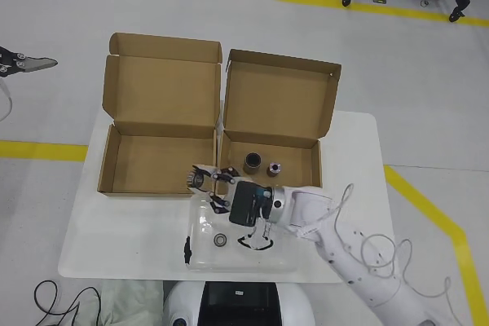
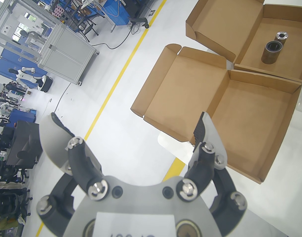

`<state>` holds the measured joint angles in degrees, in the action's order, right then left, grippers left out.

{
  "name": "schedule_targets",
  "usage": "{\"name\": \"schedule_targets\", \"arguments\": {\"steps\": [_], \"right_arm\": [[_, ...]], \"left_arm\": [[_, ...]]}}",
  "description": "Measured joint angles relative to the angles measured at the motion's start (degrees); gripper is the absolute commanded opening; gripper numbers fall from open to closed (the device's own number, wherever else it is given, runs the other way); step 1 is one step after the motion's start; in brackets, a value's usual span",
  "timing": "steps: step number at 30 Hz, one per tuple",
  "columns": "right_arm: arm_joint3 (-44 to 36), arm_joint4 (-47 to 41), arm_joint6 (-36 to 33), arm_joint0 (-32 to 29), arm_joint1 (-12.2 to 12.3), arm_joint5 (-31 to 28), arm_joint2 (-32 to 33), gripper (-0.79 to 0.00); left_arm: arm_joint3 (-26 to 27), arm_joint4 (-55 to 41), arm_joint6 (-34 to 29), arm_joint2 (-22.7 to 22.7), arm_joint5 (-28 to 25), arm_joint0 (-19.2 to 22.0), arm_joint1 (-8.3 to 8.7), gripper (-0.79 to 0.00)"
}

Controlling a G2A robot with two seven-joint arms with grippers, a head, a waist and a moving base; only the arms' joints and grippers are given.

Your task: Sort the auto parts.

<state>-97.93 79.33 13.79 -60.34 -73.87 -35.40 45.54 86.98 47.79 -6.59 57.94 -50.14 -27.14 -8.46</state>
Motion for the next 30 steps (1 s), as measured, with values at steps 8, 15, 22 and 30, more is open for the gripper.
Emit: {"name": "schedule_targets", "arguments": {"steps": [8, 15, 22, 30], "right_arm": [[-3.70, -0.59, -2.33, 2.29, -0.18, -0.68, 1.70, -0.785], [-6.38, -1.56, -5.55, 4.71, -0.45, -0.45, 3.26, -0.785], [-7.63, -3.29, -7.90, 6.97, -0.96, 0.17, 3.75, -0.785], [-8.55, -3.77, -8.28, 8.60, -1.36, 0.63, 4.54, -0.785]], "left_arm": [[0.00, 0.00, 0.00, 0.00, 0.00, 0.00, 0.00, 0.000], [0.00, 0.00, 0.00, 0.00, 0.00, 0.00, 0.00, 0.000], [0.00, 0.00, 0.00, 0.00, 0.00, 0.00, 0.00, 0.000], [0.00, 0.00, 0.00, 0.00, 0.00, 0.00, 0.00, 0.000]]}}
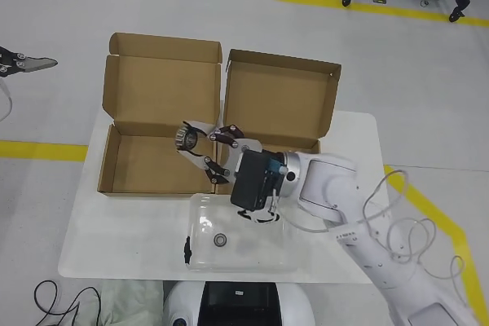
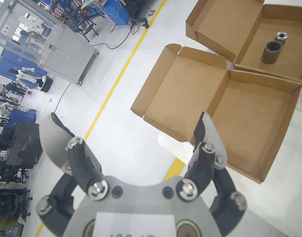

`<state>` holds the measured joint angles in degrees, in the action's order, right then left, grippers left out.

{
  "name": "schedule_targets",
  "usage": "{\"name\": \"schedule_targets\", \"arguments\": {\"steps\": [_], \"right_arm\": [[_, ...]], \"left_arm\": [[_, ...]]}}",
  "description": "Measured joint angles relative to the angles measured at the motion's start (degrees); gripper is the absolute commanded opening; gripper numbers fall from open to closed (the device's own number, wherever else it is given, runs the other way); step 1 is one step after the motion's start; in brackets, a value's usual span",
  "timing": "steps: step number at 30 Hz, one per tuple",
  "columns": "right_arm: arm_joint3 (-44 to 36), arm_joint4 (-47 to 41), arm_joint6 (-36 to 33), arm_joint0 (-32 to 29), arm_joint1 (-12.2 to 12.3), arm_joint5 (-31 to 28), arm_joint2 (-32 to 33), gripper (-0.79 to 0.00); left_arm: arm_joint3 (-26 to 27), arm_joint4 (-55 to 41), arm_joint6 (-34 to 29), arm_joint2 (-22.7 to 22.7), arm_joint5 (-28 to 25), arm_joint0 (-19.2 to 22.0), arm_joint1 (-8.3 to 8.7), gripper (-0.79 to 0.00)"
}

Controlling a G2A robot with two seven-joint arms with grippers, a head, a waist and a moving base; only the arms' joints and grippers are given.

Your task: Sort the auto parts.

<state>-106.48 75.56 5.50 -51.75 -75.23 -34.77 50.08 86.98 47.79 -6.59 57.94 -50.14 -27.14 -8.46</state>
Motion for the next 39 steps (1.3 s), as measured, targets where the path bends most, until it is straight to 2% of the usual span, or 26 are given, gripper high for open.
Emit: {"name": "schedule_targets", "arguments": {"steps": [20, 26, 35, 39], "right_arm": [[0.32, 0.52, -1.08, -0.92, -0.34, -1.20, 0.03, -0.785], [3.96, 0.05, -2.60, -0.70, -0.75, -1.67, -1.63, -0.785], [13.38, -0.98, -1.02, -0.28, -1.71, -2.20, -4.61, -0.785], [18.12, -0.84, -3.46, 1.20, -2.51, -0.67, -6.28, -0.785]], "left_arm": [[0.00, 0.00, 0.00, 0.00, 0.00, 0.00, 0.00, 0.000], [0.00, 0.00, 0.00, 0.00, 0.00, 0.00, 0.00, 0.000], [0.00, 0.00, 0.00, 0.00, 0.00, 0.00, 0.00, 0.000], [0.00, 0.00, 0.00, 0.00, 0.00, 0.00, 0.00, 0.000]]}}
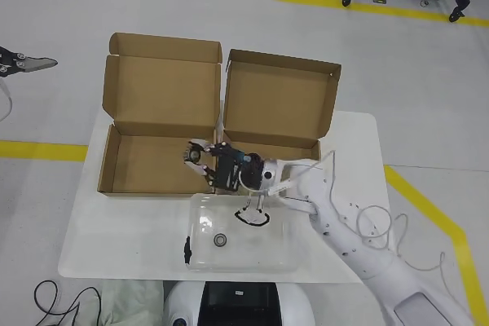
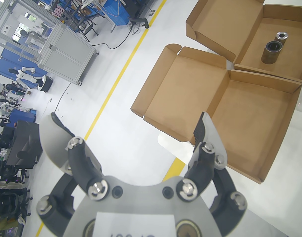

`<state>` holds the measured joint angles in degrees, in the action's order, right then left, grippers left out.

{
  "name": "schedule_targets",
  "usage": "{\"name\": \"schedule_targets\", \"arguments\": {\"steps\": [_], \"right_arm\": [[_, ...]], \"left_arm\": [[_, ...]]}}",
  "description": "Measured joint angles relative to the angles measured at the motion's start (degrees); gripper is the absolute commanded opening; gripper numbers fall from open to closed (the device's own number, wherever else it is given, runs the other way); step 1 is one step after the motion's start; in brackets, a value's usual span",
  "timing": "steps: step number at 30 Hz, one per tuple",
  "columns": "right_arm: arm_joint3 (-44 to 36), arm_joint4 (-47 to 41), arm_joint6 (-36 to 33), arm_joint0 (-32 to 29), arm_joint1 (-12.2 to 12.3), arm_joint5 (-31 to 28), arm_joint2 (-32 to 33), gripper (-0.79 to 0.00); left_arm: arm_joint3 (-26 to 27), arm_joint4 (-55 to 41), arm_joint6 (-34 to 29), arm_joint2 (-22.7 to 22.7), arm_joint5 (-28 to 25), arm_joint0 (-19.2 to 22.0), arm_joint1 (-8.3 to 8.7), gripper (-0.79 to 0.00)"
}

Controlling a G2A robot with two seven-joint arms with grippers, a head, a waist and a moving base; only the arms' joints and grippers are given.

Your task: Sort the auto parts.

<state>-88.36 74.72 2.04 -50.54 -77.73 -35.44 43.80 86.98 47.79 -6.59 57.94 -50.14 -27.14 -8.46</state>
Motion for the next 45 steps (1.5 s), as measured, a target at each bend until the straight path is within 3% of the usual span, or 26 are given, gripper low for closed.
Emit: {"name": "schedule_targets", "arguments": {"steps": [13, 27, 35, 36, 38, 40, 45], "right_arm": [[16.44, -5.51, -4.91, 7.75, -4.66, 0.15, -7.71, -0.785], [38.68, -10.21, -7.69, 18.80, -14.75, -2.12, -18.67, -0.785], [48.43, -10.32, -6.18, 22.62, -20.04, -2.75, -21.59, -0.785], [49.44, -10.09, -5.66, 22.88, -20.64, -2.67, -21.85, -0.736], [50.89, -9.67, -4.66, 23.22, -21.45, -2.36, -22.12, -0.548], [52.41, -8.93, -3.45, 23.57, -22.26, -1.93, -22.41, -0.459], [55.15, -6.79, -1.37, 24.18, -23.89, -1.01, -23.07, -0.382]], "left_arm": [[0.00, 0.00, 0.00, 0.00, 0.00, 0.00, 0.00, 0.000], [0.00, 0.00, 0.00, 0.00, 0.00, 0.00, 0.00, 0.000], [0.00, 0.00, 0.00, 0.00, 0.00, 0.00, 0.00, 0.000], [0.00, 0.00, 0.00, 0.00, 0.00, 0.00, 0.00, 0.000], [0.00, 0.00, 0.00, 0.00, 0.00, 0.00, 0.00, 0.000], [0.00, 0.00, 0.00, 0.00, 0.00, 0.00, 0.00, 0.000], [0.00, 0.00, 0.00, 0.00, 0.00, 0.00, 0.00, 0.000]]}}
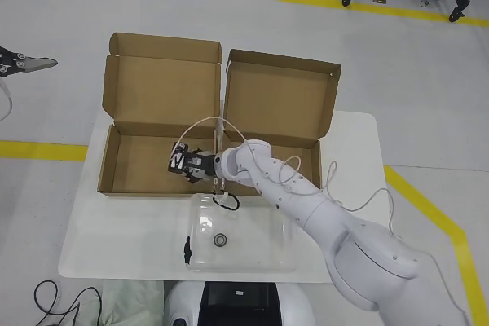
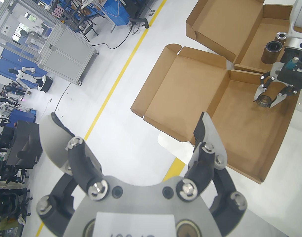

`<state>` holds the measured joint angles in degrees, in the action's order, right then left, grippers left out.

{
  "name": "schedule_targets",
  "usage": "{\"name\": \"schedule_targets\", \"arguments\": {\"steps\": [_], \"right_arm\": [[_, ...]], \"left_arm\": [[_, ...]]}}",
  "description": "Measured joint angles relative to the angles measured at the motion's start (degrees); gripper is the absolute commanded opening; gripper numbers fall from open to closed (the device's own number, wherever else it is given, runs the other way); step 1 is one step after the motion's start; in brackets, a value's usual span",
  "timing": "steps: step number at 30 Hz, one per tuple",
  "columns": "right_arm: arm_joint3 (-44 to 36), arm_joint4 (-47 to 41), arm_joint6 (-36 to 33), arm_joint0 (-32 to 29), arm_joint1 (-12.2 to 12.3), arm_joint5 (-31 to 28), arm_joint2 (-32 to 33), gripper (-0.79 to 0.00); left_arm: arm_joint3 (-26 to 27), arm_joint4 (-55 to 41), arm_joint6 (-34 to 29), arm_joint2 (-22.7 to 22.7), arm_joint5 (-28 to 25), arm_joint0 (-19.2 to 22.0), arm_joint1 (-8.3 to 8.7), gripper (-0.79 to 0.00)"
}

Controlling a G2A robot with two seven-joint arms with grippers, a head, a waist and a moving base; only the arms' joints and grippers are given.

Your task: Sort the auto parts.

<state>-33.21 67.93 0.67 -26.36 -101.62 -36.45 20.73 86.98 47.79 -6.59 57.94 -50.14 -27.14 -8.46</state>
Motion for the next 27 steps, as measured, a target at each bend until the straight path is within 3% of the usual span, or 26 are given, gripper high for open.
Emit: {"name": "schedule_targets", "arguments": {"steps": [9, 14, 20, 27], "right_arm": [[2.28, 2.30, 3.59, 0.94, -1.42, 0.10, 0.37, -0.376], [-0.24, 3.95, 6.26, 0.92, -0.83, -0.35, 1.28, -0.289], [-7.72, 5.92, 4.77, -0.85, 1.36, -1.18, 3.32, -0.203], [-23.12, 8.05, -2.69, -7.35, 6.20, -1.61, 8.44, -0.219]], "left_arm": [[0.00, 0.00, 0.00, 0.00, 0.00, 0.00, 0.00, 0.000], [0.00, 0.00, 0.00, 0.00, 0.00, 0.00, 0.00, 0.000], [0.00, 0.00, 0.00, 0.00, 0.00, 0.00, 0.00, 0.000], [0.00, 0.00, 0.00, 0.00, 0.00, 0.00, 0.00, 0.000]]}}
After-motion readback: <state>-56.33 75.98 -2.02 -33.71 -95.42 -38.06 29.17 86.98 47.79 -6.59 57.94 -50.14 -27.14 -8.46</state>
